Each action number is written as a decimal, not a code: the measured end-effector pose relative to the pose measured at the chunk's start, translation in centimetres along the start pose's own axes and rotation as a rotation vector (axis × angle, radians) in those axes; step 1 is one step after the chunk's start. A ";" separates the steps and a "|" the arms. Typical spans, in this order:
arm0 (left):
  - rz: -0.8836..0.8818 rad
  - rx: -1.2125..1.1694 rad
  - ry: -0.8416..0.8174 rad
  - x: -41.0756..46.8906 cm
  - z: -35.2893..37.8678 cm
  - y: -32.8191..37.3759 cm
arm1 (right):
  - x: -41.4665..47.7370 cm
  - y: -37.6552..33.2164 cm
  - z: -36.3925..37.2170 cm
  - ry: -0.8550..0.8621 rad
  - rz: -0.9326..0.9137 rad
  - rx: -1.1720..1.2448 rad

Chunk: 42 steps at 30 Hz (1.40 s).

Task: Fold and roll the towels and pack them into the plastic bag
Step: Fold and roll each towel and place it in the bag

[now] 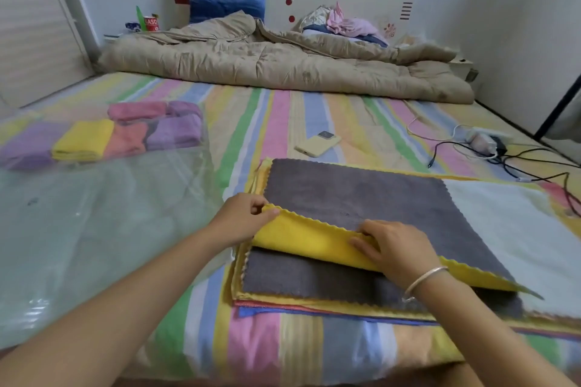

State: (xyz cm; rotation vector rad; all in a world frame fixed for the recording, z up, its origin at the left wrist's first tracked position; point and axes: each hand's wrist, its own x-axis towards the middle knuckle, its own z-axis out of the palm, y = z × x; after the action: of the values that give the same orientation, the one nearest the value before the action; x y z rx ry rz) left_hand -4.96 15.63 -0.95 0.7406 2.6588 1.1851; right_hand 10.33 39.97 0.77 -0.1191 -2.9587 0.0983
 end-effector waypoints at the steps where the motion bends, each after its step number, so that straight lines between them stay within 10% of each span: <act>1: -0.040 0.018 0.051 0.7 0.4 0.2 | 0.5 1.5 -0.3 -0.001 0.062 -0.033; 25: -0.105 0.385 0.417 14.6 3.5 -1.2 | 12.6 19.8 2.5 0.185 0.299 -0.051; 37: -0.140 0.599 0.284 16.2 4.0 -1.0 | 14.1 17.5 3.6 0.011 0.395 -0.188; 42: 0.113 0.590 0.302 14.1 6.0 3.1 | 10.8 8.0 3.7 -0.143 0.157 0.032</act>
State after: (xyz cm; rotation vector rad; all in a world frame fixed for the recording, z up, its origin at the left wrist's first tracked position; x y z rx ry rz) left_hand -14.13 28.30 -1.75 0.8517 3.3092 0.5467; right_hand -0.35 48.63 -1.58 -0.3542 -3.0846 0.1828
